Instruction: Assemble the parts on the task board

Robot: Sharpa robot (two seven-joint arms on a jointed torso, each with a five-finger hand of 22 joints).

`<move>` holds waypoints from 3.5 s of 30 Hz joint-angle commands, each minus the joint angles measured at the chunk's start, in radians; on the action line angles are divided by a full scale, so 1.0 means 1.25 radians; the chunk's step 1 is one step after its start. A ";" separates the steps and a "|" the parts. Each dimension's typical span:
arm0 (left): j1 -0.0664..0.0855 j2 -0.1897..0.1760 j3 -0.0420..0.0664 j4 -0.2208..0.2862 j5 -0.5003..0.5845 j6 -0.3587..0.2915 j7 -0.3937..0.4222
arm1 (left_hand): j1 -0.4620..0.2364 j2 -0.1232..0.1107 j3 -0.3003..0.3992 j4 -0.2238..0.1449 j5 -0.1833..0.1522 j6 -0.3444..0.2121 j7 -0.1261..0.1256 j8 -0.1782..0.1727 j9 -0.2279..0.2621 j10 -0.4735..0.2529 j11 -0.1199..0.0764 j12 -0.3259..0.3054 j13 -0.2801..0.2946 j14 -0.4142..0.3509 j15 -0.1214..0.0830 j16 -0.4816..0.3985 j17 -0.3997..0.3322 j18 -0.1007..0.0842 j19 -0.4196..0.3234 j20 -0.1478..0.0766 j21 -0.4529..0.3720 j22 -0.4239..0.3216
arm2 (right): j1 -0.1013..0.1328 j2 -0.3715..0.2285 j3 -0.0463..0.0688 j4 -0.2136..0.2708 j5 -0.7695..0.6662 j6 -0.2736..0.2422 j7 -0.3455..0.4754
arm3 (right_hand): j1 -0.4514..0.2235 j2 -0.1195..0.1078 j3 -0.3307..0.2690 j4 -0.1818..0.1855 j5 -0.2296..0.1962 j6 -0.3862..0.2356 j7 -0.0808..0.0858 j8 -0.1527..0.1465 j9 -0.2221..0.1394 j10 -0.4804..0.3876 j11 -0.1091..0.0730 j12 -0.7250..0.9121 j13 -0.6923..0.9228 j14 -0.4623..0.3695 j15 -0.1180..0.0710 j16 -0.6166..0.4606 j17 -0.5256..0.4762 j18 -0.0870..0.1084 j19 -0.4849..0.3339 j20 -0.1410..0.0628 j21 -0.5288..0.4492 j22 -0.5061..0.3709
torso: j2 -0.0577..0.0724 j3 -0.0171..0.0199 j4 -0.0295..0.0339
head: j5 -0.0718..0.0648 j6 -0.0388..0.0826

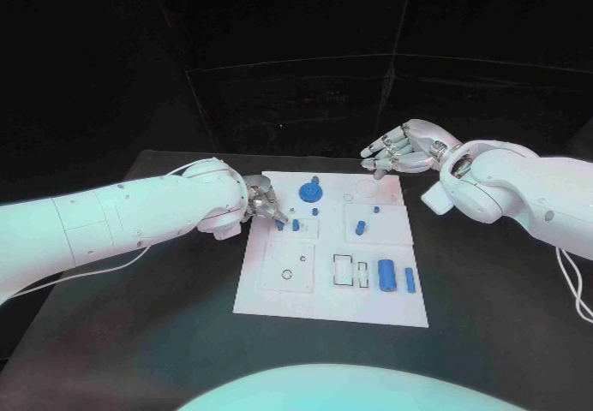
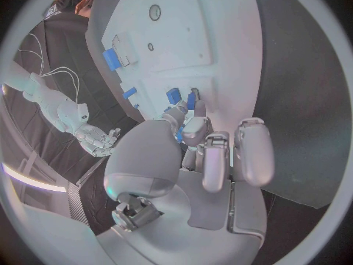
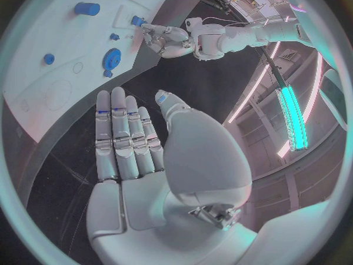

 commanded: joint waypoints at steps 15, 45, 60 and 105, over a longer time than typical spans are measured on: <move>0.000 0.005 0.000 -0.009 -0.016 0.041 -0.024 | -0.007 0.004 0.084 -0.076 0.003 0.001 -0.002 0.005 0.001 0.006 0.000 -0.004 -0.001 0.085 0.002 0.002 0.211 0.005 0.008 0.001 -0.003 0.000 | 0.002 0.000 0.000 0.002 -0.001 0.006 0.008 | 0.000 0.004 -0.002 -0.001 0.004 -0.002 0.002 -0.002 0.001 -0.006 0.000 0.001 -0.001 -0.004 -0.001 -0.003 -0.001 0.007 -0.003 0.005 -0.005 -0.001 | 0.000 0.0000 0.0006 | 0.000 -0.003; 0.000 0.003 0.001 -0.010 -0.016 0.058 -0.032 | -0.013 0.003 0.095 -0.078 0.004 0.002 -0.002 0.009 0.003 0.007 0.000 -0.003 -0.001 0.085 0.002 0.002 0.211 0.005 0.008 0.001 -0.002 0.001 | 0.001 0.000 0.000 0.001 -0.001 0.009 0.010 | 0.000 0.004 -0.002 -0.001 0.004 -0.002 0.002 -0.002 0.001 -0.006 0.000 0.001 -0.001 -0.004 -0.001 -0.003 -0.001 0.007 -0.003 0.005 -0.005 -0.001 | 0.000 -0.0004 0.0008 | -0.001 -0.008; 0.001 0.012 0.001 -0.019 -0.015 0.058 -0.031 | -0.058 -0.018 0.151 -0.079 0.004 0.002 -0.006 0.031 0.019 0.009 -0.003 -0.009 -0.013 0.085 -0.001 0.002 0.211 0.004 0.010 -0.001 -0.001 0.006 | 0.001 0.001 0.000 0.001 -0.001 0.010 0.010 | 0.001 0.004 -0.002 -0.002 0.004 -0.003 0.002 -0.002 0.001 -0.007 0.000 0.002 -0.002 -0.004 -0.001 -0.004 -0.001 0.007 -0.002 0.005 -0.007 -0.002 | 0.000 0.0002 0.0007 | -0.002 -0.010; 0.002 0.039 0.001 -0.057 -0.038 0.063 -0.037 | -0.141 -0.104 0.061 -0.046 0.004 0.031 -0.026 0.095 0.055 0.017 -0.019 0.010 -0.002 0.085 -0.015 0.002 0.211 0.002 0.015 -0.014 0.005 0.020 | 0.001 0.003 0.000 0.000 -0.001 0.012 0.011 | 0.002 0.004 -0.002 -0.002 0.004 -0.003 0.002 -0.002 0.001 -0.007 0.000 0.003 -0.002 -0.005 0.000 -0.004 -0.001 0.007 -0.002 0.006 -0.008 -0.002 | -0.001 -0.0001 0.0008 | -0.006 -0.015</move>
